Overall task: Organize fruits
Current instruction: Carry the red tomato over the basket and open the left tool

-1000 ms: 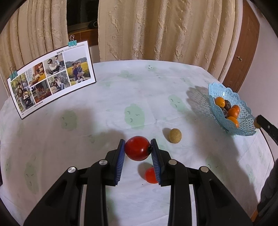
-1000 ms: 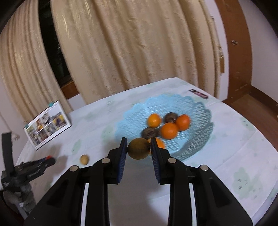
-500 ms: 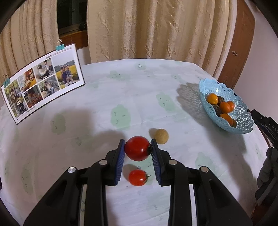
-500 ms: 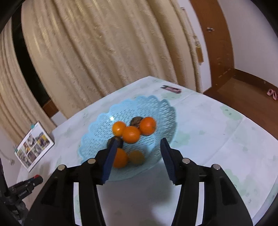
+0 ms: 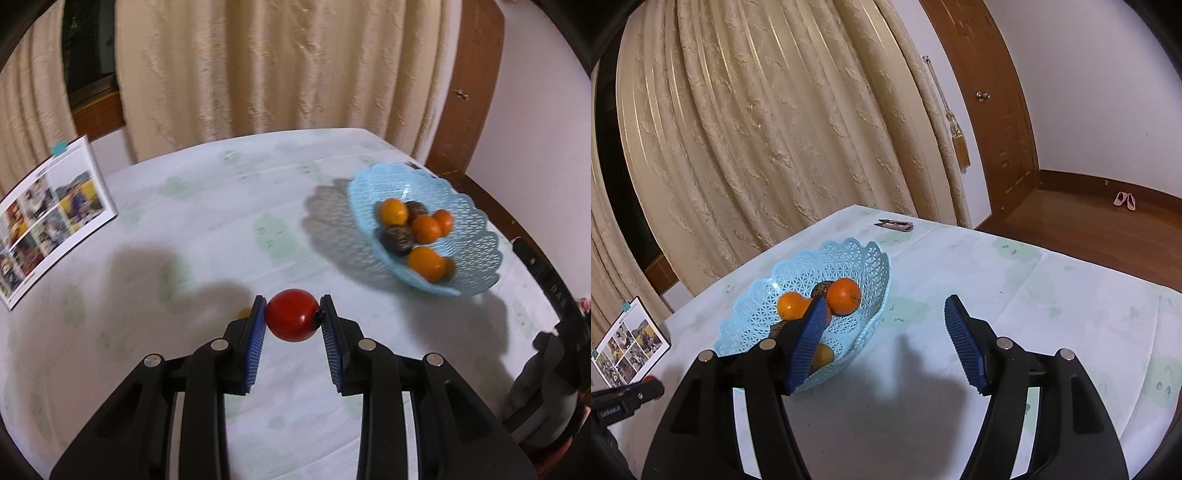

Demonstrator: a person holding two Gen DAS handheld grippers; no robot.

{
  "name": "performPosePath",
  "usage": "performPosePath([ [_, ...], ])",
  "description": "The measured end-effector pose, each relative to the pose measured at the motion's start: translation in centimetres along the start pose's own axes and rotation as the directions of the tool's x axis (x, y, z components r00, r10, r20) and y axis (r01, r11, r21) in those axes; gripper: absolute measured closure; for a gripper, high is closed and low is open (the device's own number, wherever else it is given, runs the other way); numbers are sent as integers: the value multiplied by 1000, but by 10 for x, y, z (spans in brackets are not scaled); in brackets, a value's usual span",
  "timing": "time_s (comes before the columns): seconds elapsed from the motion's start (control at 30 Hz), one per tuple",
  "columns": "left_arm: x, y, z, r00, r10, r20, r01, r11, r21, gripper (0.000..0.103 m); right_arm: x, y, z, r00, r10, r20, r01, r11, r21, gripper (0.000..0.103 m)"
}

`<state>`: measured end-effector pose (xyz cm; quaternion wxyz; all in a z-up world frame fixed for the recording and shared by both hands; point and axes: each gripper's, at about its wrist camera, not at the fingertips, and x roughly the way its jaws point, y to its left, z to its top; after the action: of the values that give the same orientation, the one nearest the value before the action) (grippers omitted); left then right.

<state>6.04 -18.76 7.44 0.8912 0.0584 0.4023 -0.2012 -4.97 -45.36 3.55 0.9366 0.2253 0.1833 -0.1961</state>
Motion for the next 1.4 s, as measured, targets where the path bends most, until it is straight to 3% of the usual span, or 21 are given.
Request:
performPosePath([
  [0.37,26,-61,34,995,-95,10,94,992,79,73,-2,-2,-1,1000,8,14,-8,1000,15,33],
  [0.63,43,-81,45,992,-125,6,124,988,95,71,0,-2,-1,1000,11,17,-11,1000,19,33],
  [0.77,44,-77,45,993,-115,10,114,990,79,44,0,-3,-1,1000,9,18,-9,1000,26,33],
  [1.17,21,-35,43,999,-28,29,27,999,26,24,-1,-6,0,1000,-4,25,2,999,46,30],
  [1.4,-7,5,38,998,16,68,-14,1000,-20,22,-2,-7,0,1000,-15,25,14,999,49,28],
])
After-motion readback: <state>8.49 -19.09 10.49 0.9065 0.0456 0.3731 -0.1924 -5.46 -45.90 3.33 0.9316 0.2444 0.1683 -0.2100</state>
